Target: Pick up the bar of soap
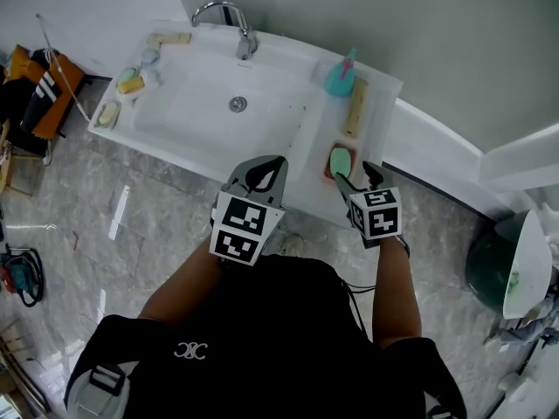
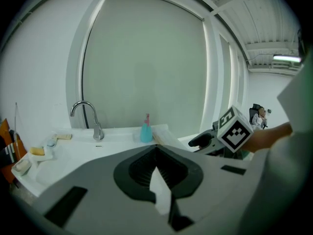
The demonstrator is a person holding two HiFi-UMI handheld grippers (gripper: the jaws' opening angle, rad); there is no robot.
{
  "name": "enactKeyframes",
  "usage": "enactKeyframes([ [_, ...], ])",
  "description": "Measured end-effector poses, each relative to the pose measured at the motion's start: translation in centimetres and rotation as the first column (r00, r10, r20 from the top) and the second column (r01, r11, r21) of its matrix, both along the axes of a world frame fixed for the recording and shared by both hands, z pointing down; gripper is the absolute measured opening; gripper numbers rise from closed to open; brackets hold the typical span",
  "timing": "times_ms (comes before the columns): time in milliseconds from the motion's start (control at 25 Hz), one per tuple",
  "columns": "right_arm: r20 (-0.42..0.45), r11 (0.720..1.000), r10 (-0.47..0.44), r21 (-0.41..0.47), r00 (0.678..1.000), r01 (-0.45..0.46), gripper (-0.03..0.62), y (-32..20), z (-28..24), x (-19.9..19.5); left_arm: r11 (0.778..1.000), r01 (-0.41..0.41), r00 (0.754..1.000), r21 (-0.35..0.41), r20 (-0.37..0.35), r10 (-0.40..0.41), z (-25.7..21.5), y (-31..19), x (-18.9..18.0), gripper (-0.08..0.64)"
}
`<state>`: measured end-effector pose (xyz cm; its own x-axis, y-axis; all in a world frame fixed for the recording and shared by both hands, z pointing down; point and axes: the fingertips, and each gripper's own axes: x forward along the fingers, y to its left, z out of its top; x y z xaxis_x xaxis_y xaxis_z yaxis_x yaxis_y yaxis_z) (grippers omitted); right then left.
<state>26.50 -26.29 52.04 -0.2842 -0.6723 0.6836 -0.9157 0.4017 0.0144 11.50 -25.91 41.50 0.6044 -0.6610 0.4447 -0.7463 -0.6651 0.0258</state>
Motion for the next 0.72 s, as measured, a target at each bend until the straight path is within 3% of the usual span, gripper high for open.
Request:
enactKeyframes([
  [160, -0.052, 0.996, -0.064, -0.069, 0.997, 0.06, 0.305, -1.3, 2.2, -0.7, 1.0, 0.011, 1.0, -0.004, -0.013, -0.011, 0.0, -1.6, -1.5, 0.0],
  [320, -0.049, 0.985, -0.122, -0.129, 0.991, 0.115, 0.332, -2.4, 4.3, -1.2, 1.0, 0.025, 0.999, -0.005, -0.033, -0.025, -0.1, -2.8, -2.6, 0.0],
  [560, -0.124, 0.96, -0.164, -0.25, 0.979, 0.129, 0.336, -3.2, 7.7, -0.2, 0.998, 0.057, 0.997, 0.0, -0.044, -0.057, -0.2, -4.5, -4.5, 0.0],
  [720, -0.153, 0.951, -0.172, -0.285, 0.973, 0.123, 0.336, -3.6, 8.9, -0.2, 0.997, 0.08, 0.996, -0.002, -0.05, -0.08, -0.1, -5.4, -5.6, 0.0],
])
